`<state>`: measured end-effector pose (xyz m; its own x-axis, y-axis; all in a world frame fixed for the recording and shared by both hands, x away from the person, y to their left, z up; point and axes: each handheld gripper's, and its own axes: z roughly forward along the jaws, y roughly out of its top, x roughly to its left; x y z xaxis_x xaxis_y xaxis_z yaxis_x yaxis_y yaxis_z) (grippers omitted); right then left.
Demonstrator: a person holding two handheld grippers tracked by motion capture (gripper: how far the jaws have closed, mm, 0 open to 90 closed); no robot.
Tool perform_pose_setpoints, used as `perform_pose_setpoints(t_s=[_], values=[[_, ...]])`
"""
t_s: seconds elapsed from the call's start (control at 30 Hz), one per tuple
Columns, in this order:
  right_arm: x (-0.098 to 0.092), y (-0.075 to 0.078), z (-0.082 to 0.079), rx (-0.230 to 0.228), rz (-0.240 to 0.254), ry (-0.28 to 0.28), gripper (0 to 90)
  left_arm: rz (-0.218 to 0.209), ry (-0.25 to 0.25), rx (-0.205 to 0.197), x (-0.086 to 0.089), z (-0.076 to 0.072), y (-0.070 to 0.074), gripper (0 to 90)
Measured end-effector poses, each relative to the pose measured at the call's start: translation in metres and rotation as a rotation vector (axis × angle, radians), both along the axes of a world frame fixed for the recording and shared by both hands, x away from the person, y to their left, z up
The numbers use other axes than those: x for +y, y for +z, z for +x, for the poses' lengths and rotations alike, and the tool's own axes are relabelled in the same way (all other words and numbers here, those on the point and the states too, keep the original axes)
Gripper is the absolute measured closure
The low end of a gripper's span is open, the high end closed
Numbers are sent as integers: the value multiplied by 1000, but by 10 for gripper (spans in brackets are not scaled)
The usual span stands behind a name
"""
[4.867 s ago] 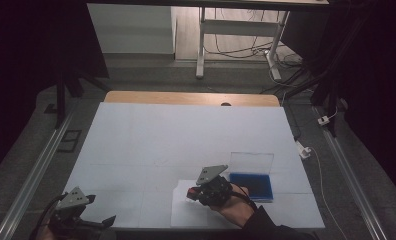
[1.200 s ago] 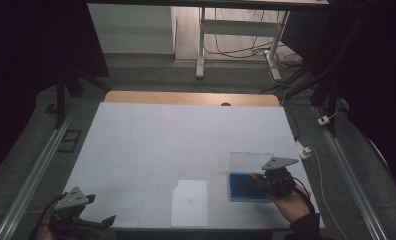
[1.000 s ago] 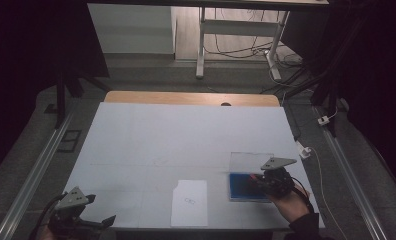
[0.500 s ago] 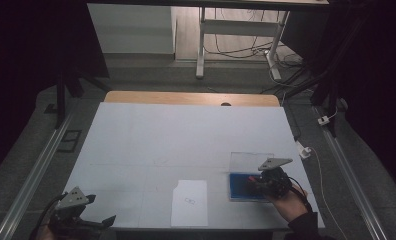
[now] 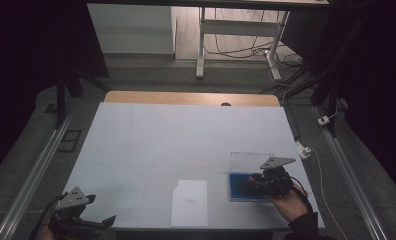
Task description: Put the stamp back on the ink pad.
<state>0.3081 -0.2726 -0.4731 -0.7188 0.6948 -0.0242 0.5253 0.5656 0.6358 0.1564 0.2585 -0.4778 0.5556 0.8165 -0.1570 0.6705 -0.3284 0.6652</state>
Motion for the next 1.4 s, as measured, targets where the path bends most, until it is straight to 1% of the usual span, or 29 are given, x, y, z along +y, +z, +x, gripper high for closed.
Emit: perform_pose_setpoints(t_s=[0.03, 0.17, 0.27, 0.4, 0.47, 0.6, 0.73, 0.8, 0.9, 1.0, 1.2, 1.4], values=[[0, 1, 0, -5, 1, -3, 636, 0, 0, 0, 0, 0, 0, 35], [-1, 4, -2, -18, 29, -19, 531, -3, 0, 1, 0, 0, 0, 35], [-3, 8, -4, -21, 72, -25, 426, -4, 0, 2, 1, 0, 0, 35], [0, 12, -8, -44, 83, -47, 312, -5, 1, 2, 1, 0, 0, 35], [1, 15, -11, -43, 98, -52, 265, -6, 2, 2, 1, 0, 0, 35], [3, 19, -16, -39, 113, -57, 189, -7, 2, 1, 1, 0, 0, 35], [2, 22, -21, -40, 130, -65, 134, -7, 3, 4, 1, 0, 0, 35], [0, 24, -24, -39, 147, -66, 124, -6, 3, 4, 1, 1, 0, 35], [-1, 26, -28, -35, 158, -67, 115, -6, 3, 4, 1, 0, 0, 35], [-1, 28, -32, -43, 168, -58, 90, -7, 5, 4, 1, 1, 0, 35], [-4, 31, -41, -68, 168, -60, 37, -7, 4, 5, 1, 1, 0, 35], [-11, 29, -49, -82, 157, -87, 0, -8, 3, 4, 1, 0, 0, 35]])
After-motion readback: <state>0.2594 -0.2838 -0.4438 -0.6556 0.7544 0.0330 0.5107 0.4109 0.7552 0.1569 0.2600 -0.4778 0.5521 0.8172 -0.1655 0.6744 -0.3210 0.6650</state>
